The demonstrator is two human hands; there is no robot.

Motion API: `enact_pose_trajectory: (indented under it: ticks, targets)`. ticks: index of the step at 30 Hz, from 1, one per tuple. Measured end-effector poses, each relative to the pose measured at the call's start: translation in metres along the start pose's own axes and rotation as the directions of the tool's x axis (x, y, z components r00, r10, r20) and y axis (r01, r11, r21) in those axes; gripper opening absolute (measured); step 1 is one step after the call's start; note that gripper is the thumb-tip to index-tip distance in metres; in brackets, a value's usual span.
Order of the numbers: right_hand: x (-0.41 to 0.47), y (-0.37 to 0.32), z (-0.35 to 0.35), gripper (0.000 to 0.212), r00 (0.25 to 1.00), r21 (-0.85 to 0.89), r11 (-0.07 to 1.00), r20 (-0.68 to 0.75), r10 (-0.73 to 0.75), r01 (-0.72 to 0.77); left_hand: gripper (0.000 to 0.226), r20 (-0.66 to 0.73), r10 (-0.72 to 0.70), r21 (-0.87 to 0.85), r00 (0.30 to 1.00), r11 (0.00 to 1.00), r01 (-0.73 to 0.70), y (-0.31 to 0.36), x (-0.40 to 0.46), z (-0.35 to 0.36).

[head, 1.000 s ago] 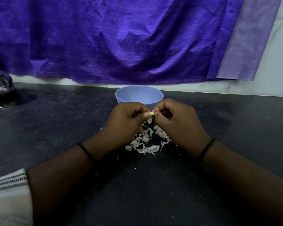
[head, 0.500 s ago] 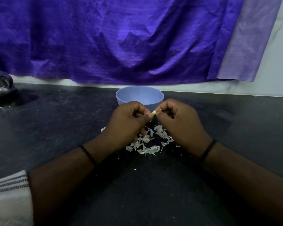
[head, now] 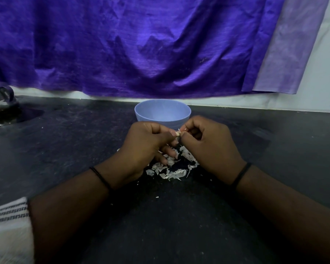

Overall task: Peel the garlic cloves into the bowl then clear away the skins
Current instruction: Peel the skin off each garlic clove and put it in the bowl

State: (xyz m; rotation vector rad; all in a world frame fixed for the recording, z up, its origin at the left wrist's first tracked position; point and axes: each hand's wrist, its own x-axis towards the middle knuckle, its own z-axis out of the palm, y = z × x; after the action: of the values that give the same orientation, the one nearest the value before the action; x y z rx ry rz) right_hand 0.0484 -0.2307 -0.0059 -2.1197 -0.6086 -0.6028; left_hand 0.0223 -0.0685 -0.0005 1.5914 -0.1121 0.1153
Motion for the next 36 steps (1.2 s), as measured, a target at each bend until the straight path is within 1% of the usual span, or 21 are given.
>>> enact_pose_trajectory:
  ticks: [4, 7, 11, 13, 16, 20, 26, 29, 32, 36]
  targets:
    - [0.001, 0.001, -0.002, 0.007, 0.998, 0.006, 0.999, -0.041, 0.039, -0.039, 0.01, -0.02, 0.003, 0.018, 1.0, 1.0, -0.002, -0.001, 0.001, -0.002]
    - [0.001, 0.001, -0.004, 0.006, 0.999, 0.004, 0.999, -0.032, 0.041, -0.041, 0.01, -0.047, 0.009, 0.028, 0.999, 1.0, -0.008, -0.001, 0.002, -0.002]
    - [0.001, 0.003, -0.005, 0.013, 1.0, -0.047, 0.999, -0.023, 0.004, -0.005, 0.01, -0.07, 0.024, 0.037, 0.997, 0.999, -0.021, -0.002, 0.002, -0.004]
    - [0.002, 0.004, -0.005, 0.013, 1.0, -0.038, 0.999, -0.017, -0.02, 0.019, 0.009, -0.076, 0.031, 0.045, 0.997, 0.999, -0.028, -0.003, 0.003, -0.004]
    - [0.001, 0.005, -0.003, 0.021, 0.997, -0.015, 0.997, 0.006, -0.078, 0.078, 0.009, -0.086, 0.045, 0.06, 0.995, 0.997, -0.04, -0.004, 0.004, -0.004]
    - [0.001, 0.007, -0.001, 0.018, 0.991, -0.036, 0.991, 0.023, -0.131, 0.132, 0.01, -0.073, 0.066, 0.096, 0.995, 0.994, -0.059, -0.004, 0.004, -0.004]
    - [0.002, 0.007, -0.001, 0.008, 0.988, -0.07, 0.986, -0.009, -0.155, 0.154, 0.012, -0.06, 0.099, 0.153, 0.993, 0.984, -0.089, -0.004, 0.004, -0.004]
    - [0.003, 0.009, -0.001, 0.007, 0.99, -0.072, 0.988, -0.023, -0.139, 0.137, 0.021, -0.099, 0.134, 0.22, 0.986, 0.969, -0.109, -0.004, 0.005, -0.006]
    - [0.004, 0.011, -0.001, 0.007, 0.989, -0.061, 0.991, -0.069, -0.127, 0.123, 0.027, -0.151, 0.157, 0.25, 0.976, 0.961, -0.116, -0.005, 0.007, -0.008]
    - [0.012, 0.008, 0.0, 0.008, 0.975, -0.084, 0.985, -0.151, -0.162, 0.15, 0.03, -0.184, 0.159, 0.275, 0.97, 0.956, -0.105, -0.008, 0.009, -0.007]
